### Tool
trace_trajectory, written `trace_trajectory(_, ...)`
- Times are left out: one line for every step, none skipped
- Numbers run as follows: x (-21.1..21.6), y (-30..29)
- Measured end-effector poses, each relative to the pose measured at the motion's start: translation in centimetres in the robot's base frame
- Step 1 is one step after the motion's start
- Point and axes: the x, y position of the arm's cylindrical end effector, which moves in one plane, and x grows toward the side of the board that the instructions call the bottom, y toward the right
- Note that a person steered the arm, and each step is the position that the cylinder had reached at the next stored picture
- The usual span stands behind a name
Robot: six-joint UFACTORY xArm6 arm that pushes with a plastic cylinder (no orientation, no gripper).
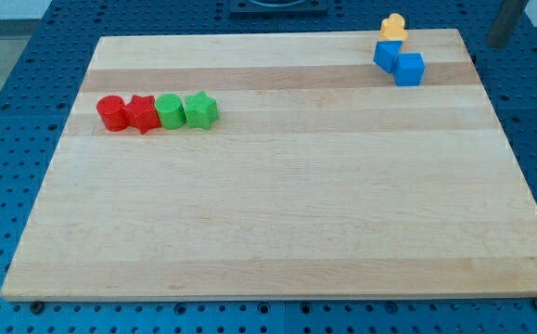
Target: Move the yellow heart to the top center
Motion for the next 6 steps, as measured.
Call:
trace_trajectory(-2.1, -3.5)
trace_trajectory(-3.9, -9.9)
trace_trajectory(-3.8, -16.7)
trace_trajectory(-2.3, -23.3)
trace_trajectory(-0.8, -27.7)
trace_trajectory(-0.9, -28.0)
